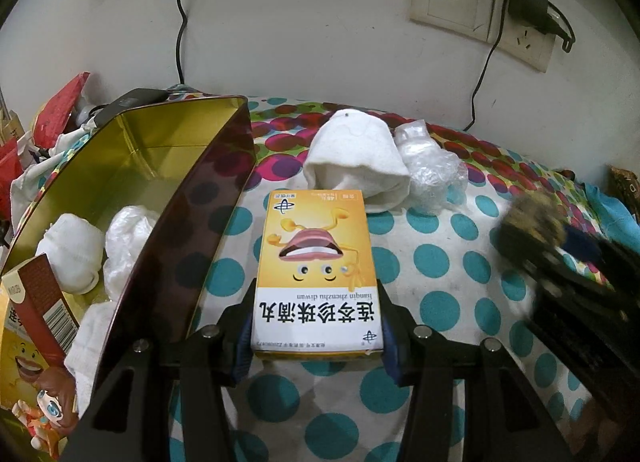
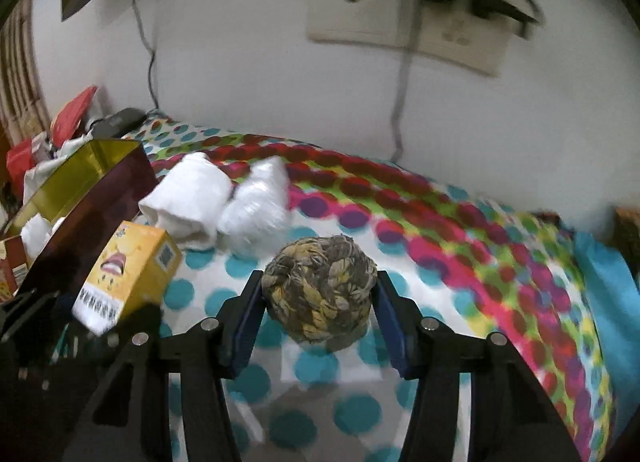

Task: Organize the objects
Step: 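Grasp the braided rope ball with the right tool while the left tool holds the yellow box, then carry the yellow medicine box into the gold tray and open the left tool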

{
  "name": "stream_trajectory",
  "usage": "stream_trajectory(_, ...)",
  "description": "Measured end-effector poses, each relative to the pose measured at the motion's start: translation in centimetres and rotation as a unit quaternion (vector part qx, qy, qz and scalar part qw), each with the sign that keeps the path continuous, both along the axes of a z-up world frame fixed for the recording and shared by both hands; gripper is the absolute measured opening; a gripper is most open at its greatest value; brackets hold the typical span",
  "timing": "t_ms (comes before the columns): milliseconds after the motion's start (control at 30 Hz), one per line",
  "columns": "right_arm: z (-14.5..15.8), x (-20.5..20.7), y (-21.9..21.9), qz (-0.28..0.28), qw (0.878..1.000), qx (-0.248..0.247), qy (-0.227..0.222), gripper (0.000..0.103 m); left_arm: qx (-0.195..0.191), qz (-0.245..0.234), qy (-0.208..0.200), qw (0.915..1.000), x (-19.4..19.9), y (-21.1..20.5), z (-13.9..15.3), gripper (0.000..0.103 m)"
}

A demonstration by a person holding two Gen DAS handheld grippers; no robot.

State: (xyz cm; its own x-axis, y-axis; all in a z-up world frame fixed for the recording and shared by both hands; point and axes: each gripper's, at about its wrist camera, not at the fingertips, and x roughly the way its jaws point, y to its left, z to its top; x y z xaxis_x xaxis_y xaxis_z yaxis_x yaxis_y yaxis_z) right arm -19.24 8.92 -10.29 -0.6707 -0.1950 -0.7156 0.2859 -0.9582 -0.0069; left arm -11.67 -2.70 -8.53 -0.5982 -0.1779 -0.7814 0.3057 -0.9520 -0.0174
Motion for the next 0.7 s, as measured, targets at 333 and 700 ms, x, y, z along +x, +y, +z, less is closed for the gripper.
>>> stream_trajectory(333, 0.1, 6.5, 5.0, -0.107, 0.994, -0.006, -0.007, 0.05, -0.005, 0.001, -0.001, 1.0, -0.1, 0.1, 0.1, 0.051)
stream_trajectory(700, 0.2, 9.3, 6.9, -0.131, 0.991, 0.016, -0.008, 0.05, -0.012, 0.002, -0.002, 0.9999, -0.1, 0.0, 0.1, 0.051)
